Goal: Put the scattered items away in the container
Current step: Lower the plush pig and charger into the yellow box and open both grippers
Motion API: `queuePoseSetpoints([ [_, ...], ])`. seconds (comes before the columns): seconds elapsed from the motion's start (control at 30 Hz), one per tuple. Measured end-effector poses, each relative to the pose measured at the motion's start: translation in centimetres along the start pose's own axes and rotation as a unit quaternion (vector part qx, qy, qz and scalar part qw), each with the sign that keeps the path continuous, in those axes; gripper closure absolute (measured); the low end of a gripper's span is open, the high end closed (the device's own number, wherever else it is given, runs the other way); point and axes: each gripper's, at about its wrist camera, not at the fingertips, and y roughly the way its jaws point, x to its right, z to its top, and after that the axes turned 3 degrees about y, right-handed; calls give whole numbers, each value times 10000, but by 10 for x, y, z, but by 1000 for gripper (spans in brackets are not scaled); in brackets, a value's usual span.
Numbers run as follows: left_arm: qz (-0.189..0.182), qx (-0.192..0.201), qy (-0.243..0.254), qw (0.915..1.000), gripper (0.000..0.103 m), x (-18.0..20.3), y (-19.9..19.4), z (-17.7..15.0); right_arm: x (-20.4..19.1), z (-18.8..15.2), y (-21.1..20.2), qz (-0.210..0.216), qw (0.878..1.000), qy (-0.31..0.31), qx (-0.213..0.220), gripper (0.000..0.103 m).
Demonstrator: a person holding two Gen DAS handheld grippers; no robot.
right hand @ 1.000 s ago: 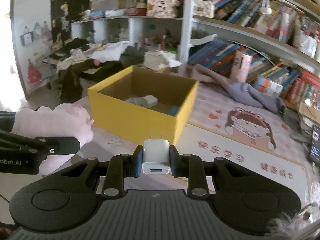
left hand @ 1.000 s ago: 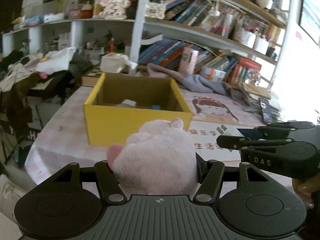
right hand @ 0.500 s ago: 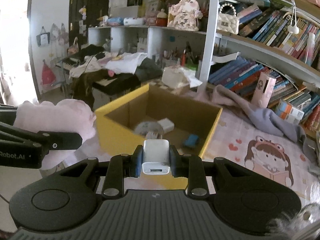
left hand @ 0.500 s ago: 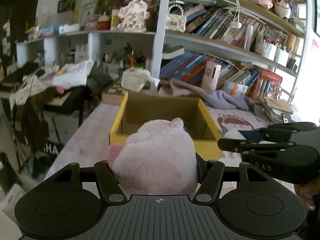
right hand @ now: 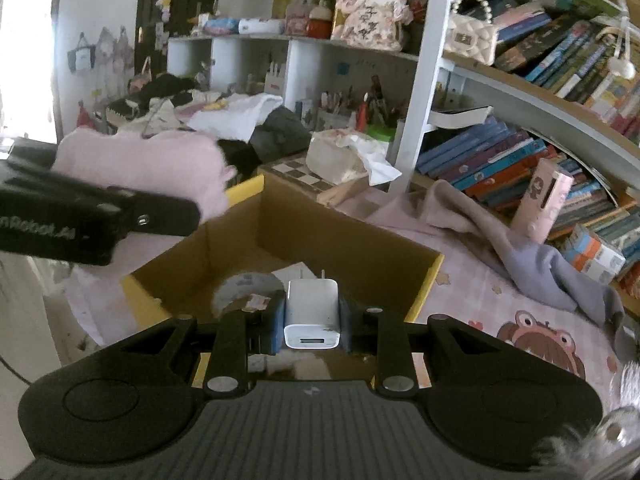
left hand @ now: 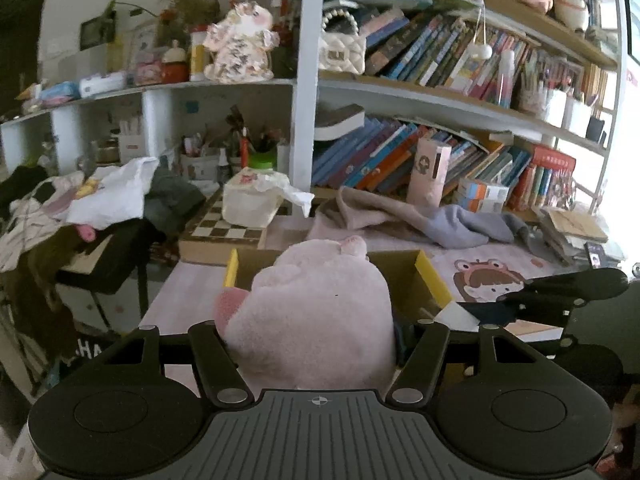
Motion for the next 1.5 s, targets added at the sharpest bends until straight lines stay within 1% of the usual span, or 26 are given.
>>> queuePoseSetpoints([
  [0.13,-185,-331,127,9992,40,0,37,10,5,6,33,38,9995,-233,-185,78],
  [0.27,-433,-637,96,9970,40,-2,73,18,7,12,66,72,9975,-557,-434,78],
  [0.4,-553,-944,187,9938,40,-2,108,22,9,13,93,97,9935,-882,-708,78],
  [0.5,-860,-1298,67,9878,39,-5,136,23,8,13,108,193,9881,-1211,-931,78],
  [0.57,-898,-1569,-5,9835,39,-6,154,24,6,11,117,269,9832,-1428,-1107,78],
  [0.63,-928,-1790,70,9794,39,-4,169,24,4,9,125,285,9785,-1607,-1261,78],
  [0.73,-960,-2066,104,9736,38,-3,186,23,5,7,136,312,9731,-1728,-1492,77],
  [0.83,-979,-2198,74,9706,36,-2,194,21,7,7,141,358,9710,-1674,-1668,77],
  [0.97,-1004,-2291,108,9681,33,-1,198,20,6,5,143,345,9690,-1708,-1750,77],
  [1.03,-952,-2389,139,9663,31,0,199,19,6,5,142,293,9694,-1727,-1719,77],
  [1.07,-926,-2445,155,9651,27,2,201,19,6,5,140,246,9704,-1738,-1659,76],
  [1.1,-943,-2446,175,9649,23,3,200,19,6,6,137,221,9714,-1730,-1611,71],
  [1.13,-965,-2409,221,9655,21,4,197,19,7,7,134,202,9728,-1710,-1552,68],
  [1.17,-978,-2354,284,9666,19,6,195,21,8,7,131,185,9740,-1697,-1492,62],
  [1.2,-1000,-2256,377,9683,18,9,190,23,8,7,127,168,9752,-1681,-1431,59],
  [1.3,-1038,-1971,582,9731,14,15,174,30,10,10,118,148,9779,-1584,-1353,57],
  [1.4,-985,-1650,745,9785,13,20,153,38,10,12,102,137,9825,-1468,-1140,53],
  [1.5,-921,-1345,774,9836,12,21,132,45,10,15,82,102,9877,-1272,-902,53],
])
